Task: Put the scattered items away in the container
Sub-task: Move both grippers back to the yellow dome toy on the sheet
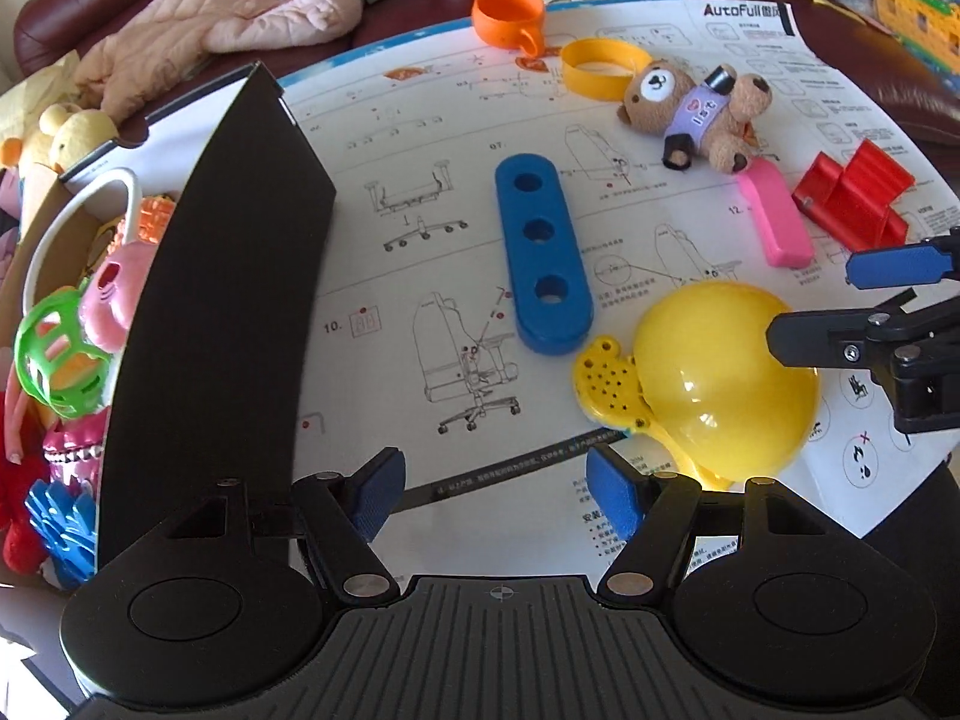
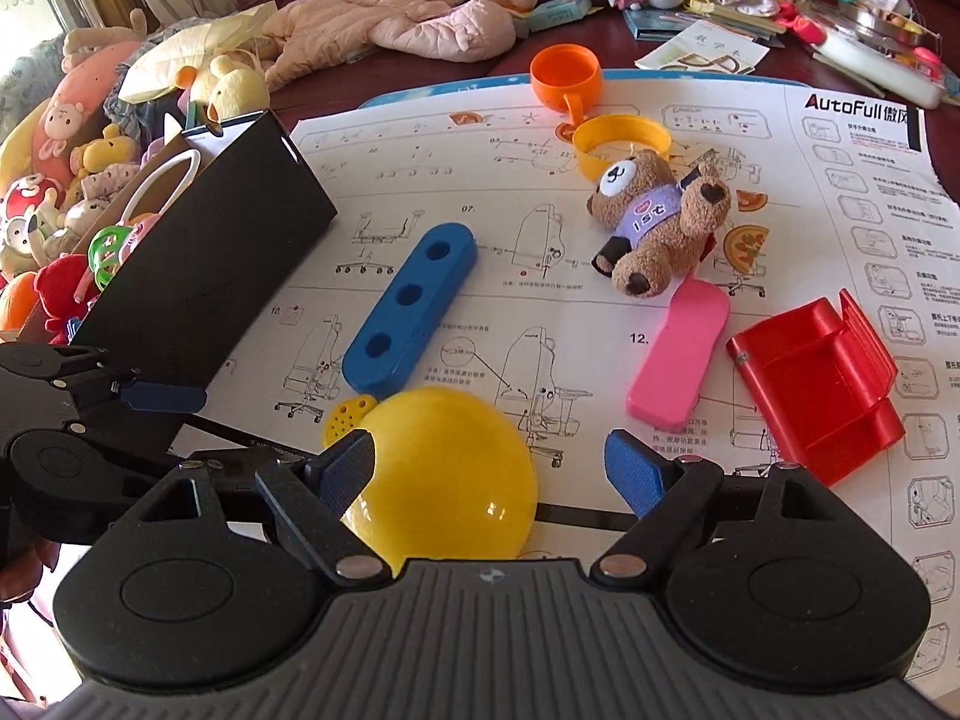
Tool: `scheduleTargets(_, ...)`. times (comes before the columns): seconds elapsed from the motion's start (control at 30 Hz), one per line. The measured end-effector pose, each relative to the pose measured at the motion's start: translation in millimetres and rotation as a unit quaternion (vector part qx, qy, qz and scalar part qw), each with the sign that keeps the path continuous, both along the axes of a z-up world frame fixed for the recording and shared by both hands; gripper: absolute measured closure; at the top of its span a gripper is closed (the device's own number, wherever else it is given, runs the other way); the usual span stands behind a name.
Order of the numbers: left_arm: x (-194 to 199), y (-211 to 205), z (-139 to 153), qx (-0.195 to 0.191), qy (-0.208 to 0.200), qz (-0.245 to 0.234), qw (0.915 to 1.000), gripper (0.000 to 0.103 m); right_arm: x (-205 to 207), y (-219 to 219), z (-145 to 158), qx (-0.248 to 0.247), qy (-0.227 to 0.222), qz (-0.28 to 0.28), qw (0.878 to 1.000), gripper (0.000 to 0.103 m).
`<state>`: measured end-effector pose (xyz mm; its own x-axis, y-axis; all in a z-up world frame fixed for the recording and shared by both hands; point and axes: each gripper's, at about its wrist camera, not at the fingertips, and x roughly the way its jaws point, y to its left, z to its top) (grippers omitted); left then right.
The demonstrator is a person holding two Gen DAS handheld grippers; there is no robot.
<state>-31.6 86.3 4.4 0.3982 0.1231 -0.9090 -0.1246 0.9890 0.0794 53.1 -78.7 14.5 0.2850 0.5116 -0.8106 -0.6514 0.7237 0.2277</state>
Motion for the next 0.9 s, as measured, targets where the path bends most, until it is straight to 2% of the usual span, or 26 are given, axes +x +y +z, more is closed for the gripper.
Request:
scheduleTargets(0.1, -1, -8, -6, 0.010, -0.002, -0.013, 0.9999, 0.025, 2, -3, -6, -0.006, 0.002, -0.009, 1.000, 0.016)
scheduleTargets(0.3, -2, -15, -13, -0.004, -0.009, -0.030, 0.9995, 0.025, 8, -8, -3, -0.010, -0.008, -0.029, 1.000, 0.016)
scheduleTargets(0.63, 6, -14, -20, -0.053, -0.017, -0.026, 0.9981, 0.026, 21, -13, -11, -0.044, -0.024, -0.055, 0.997, 0.015)
scheduleTargets(0.9, 11, -15, -10, -0.080, -0.030, -0.016, 0.9963, 0.027, 29, -23, -16, -0.038, -0.010, -0.069, 0.997, 0.015)
